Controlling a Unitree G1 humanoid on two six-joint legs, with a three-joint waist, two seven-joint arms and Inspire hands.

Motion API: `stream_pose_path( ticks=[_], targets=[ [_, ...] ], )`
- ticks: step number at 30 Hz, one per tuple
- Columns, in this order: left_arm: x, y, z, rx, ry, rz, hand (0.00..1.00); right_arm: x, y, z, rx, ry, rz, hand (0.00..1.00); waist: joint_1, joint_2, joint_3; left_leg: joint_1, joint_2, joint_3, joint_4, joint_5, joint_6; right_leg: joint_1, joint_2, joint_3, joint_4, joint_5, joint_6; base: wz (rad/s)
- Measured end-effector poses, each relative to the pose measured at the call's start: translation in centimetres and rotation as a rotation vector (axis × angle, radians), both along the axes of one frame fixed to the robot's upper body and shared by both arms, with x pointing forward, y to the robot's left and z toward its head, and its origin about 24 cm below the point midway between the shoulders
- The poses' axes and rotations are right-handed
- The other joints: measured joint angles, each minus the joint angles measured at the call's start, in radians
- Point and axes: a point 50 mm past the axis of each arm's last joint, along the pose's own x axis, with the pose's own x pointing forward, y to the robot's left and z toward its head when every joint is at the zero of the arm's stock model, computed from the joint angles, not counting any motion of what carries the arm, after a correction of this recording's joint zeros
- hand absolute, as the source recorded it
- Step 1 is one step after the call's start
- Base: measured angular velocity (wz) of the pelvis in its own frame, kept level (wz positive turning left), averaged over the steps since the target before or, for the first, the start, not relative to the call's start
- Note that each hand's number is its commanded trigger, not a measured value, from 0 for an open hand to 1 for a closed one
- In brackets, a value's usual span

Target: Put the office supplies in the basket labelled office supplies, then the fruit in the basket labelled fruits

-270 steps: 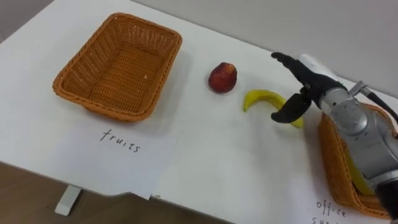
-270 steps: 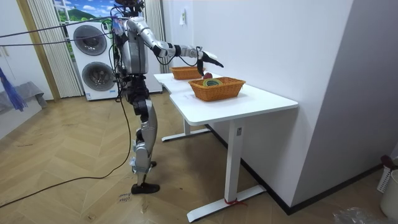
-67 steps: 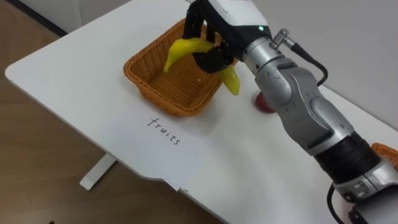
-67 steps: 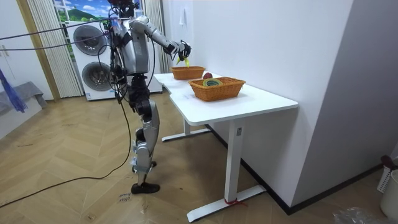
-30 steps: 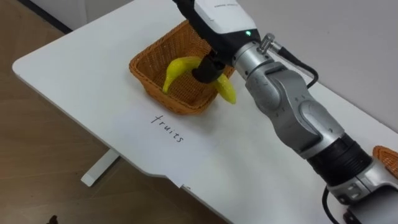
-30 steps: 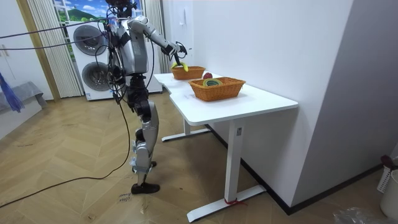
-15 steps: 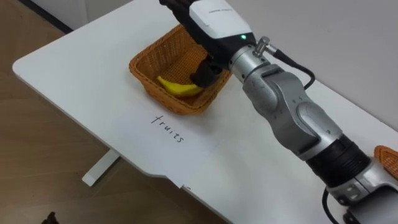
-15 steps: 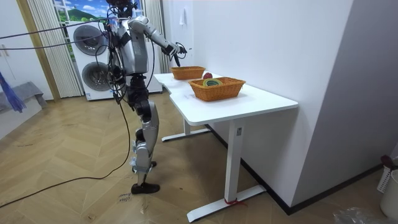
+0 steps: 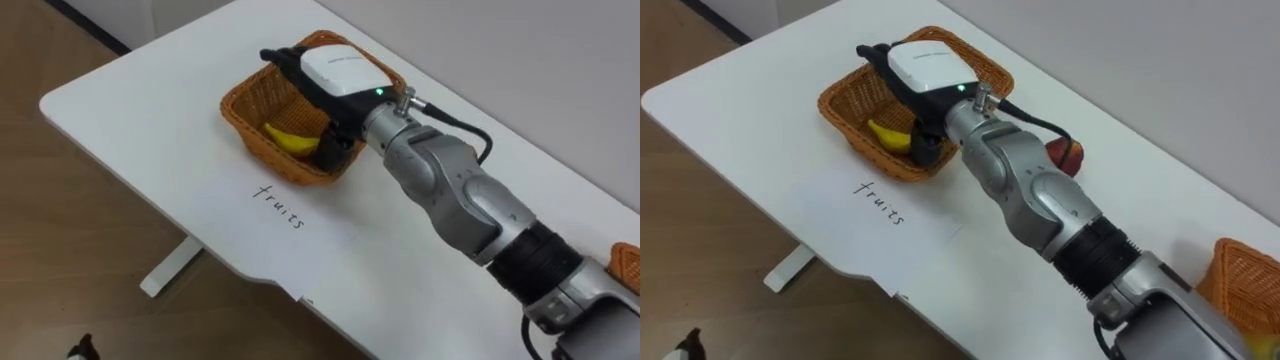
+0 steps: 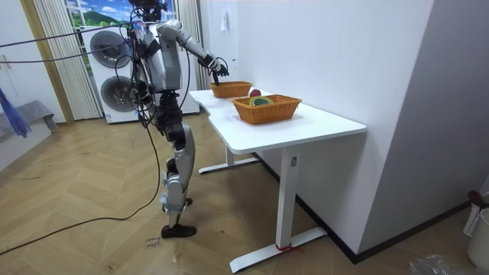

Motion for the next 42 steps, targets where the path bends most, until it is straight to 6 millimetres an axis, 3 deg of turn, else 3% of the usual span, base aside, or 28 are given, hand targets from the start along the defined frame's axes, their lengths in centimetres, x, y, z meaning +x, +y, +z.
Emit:
stream_pose_path(
  ticks=[5, 9, 10, 12, 14, 15, 20, 25, 30, 36, 42],
  targets=[
    [-0.5, -0.4, -0.3, -0.015, 0.006, 0.012, 0.00, 0.1, -0.8, 0.2, 0.073, 0.038, 0.011, 0.00, -0.009, 0.001, 0.0005, 0.004, -0.001, 0.005, 0.000, 0.000, 0.000, 0.004, -0.001, 0.008, 0.000, 0.000, 0.000, -0.01],
    [-1.4, -0.2, -0.4, -0.012, 0.015, 0.043, 0.00, 0.9, -2.4, 1.6, 0.246, 0.066, -0.039, 0.00, -0.067, 0.007, 0.0039, 0.022, -0.004, 0.001, 0.003, 0.000, 0.000, 0.029, -0.002, 0.022, -0.007, 0.000, 0.000, 0.08],
    [-1.6, -0.3, -0.4, -0.014, 0.019, 0.046, 0.00, 1.3, -3.6, 2.3, 0.337, 0.065, -0.080, 0.00, -0.088, 0.010, 0.0054, 0.022, -0.007, 0.001, 0.006, 0.000, 0.000, 0.035, -0.002, 0.023, -0.014, 0.000, 0.000, 0.10],
    [-1.6, -0.6, -0.6, -0.025, 0.012, 0.067, 0.00, 1.6, -5.9, 2.9, 0.483, 0.046, -0.161, 0.00, -0.095, 0.021, 0.0060, 0.022, -0.007, 0.009, 0.008, 0.000, 0.000, 0.035, -0.004, 0.024, -0.015, 0.000, 0.000, -0.07],
    [-1.7, -1.0, -0.7, -0.031, 0.008, 0.078, 0.00, 1.7, -8.5, 3.0, 0.609, 0.030, -0.256, 0.00, -0.096, 0.046, 0.0050, 0.035, -0.005, 0.027, -0.002, 0.001, 0.002, 0.035, -0.005, 0.031, -0.014, 0.000, 0.000, -0.25],
    [-1.7, -1.0, -0.7, -0.033, 0.007, 0.080, 0.00, 1.7, -9.0, 2.9, 0.631, 0.030, -0.274, 0.00, -0.098, 0.053, 0.0045, 0.036, -0.005, 0.030, -0.002, 0.001, 0.002, 0.035, -0.005, 0.033, -0.014, 0.000, 0.000, -0.19],
    [-2.2, -2.0, -1.1, -0.043, 0.009, 0.090, 0.00, 1.3, -11.8, 2.4, 0.811, 0.025, -0.389, 0.00, -0.157, 0.101, -0.0101, 0.045, -0.003, 0.051, -0.002, 0.002, 0.004, 0.034, -0.006, 0.052, -0.014, 0.000, 0.000, -0.10],
    [-3.5, -2.6, -1.7, -0.061, 0.048, 0.123, 0.00, 1.0, -12.7, 1.8, 0.850, 0.025, -0.432, 0.00, -0.200, 0.103, -0.0161, 0.055, 0.000, 0.075, -0.007, 0.003, 0.004, 0.042, -0.007, 0.059, -0.012, 0.000, 0.000, -0.10],
    [-3.8, -2.9, -1.9, -0.069, 0.056, 0.126, 0.00, 1.0, -12.7, 1.8, 0.875, 0.030, -0.436, 0.00, -0.209, 0.105, -0.0157, 0.067, 0.000, 0.081, -0.007, 0.003, 0.004, 0.048, -0.008, 0.066, -0.012, 0.000, 0.001, -0.03],
    [-5.1, -3.0, -2.2, -0.070, 0.113, 0.129, 0.00, 1.1, -12.9, 1.6, 0.930, 0.039, -0.458, 0.00, -0.220, 0.125, -0.0165, 0.071, 0.000, 0.077, -0.006, 0.003, 0.004, 0.056, -0.008, 0.056, -0.012, 0.000, 0.001, 0.02],
    [-5.9, -3.1, -2.3, -0.082, 0.144, 0.132, 0.00, 1.4, -13.9, -1.0, 0.944, 0.103, -0.571, 0.00, -0.219, 0.143, -0.0190, 0.086, 0.000, 0.069, -0.008, 0.003, 0.005, 0.078, -0.008, 0.049, -0.010, 0.000, 0.001, 0.04]
  ],
)
